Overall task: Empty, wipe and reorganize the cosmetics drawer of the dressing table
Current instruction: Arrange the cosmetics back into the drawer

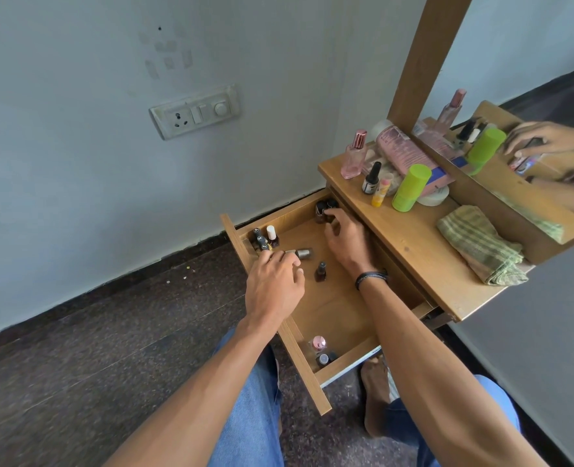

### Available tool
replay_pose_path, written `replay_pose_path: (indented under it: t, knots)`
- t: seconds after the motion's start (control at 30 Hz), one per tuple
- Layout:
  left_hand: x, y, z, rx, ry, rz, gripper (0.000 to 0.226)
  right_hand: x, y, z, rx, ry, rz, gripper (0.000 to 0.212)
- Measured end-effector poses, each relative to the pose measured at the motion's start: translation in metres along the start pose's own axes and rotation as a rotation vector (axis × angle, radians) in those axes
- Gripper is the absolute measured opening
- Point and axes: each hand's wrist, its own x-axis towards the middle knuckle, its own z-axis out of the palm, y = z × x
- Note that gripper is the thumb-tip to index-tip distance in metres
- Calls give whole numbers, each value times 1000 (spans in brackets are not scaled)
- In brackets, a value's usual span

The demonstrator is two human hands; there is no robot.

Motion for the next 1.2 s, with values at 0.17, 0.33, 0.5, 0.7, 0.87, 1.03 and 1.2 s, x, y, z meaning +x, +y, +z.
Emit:
replay_pose_path:
  t: [0.17, 0.33, 0.5, 0.7, 0.87, 1.03, 1.2]
  knots:
    - [0, 0, -1, -5, 9, 1, 18, 12, -6, 5, -141, 1, 48, 55]
    - [0, 0, 0, -11, 3, -3, 17, 12, -8, 9, -398, 86, -4, 33]
    - [0, -1, 0, -12, 0, -2, 14, 10, -9, 12, -504, 129, -82, 20]
    - [0, 1, -1, -14, 13, -5, 11, 7, -9, 10, -390, 184, -55, 6]
    - [0, 1, 0, -17, 7, -7, 14, -7, -10, 5, -410, 224, -56, 6]
    - [-1, 1, 0, -16, 13, -11, 13, -11, -9, 4, -443, 214, -22, 14]
    - [-1, 0, 0, -16, 12, -2, 15, -13, -7, 7, -449, 194, -35, 23]
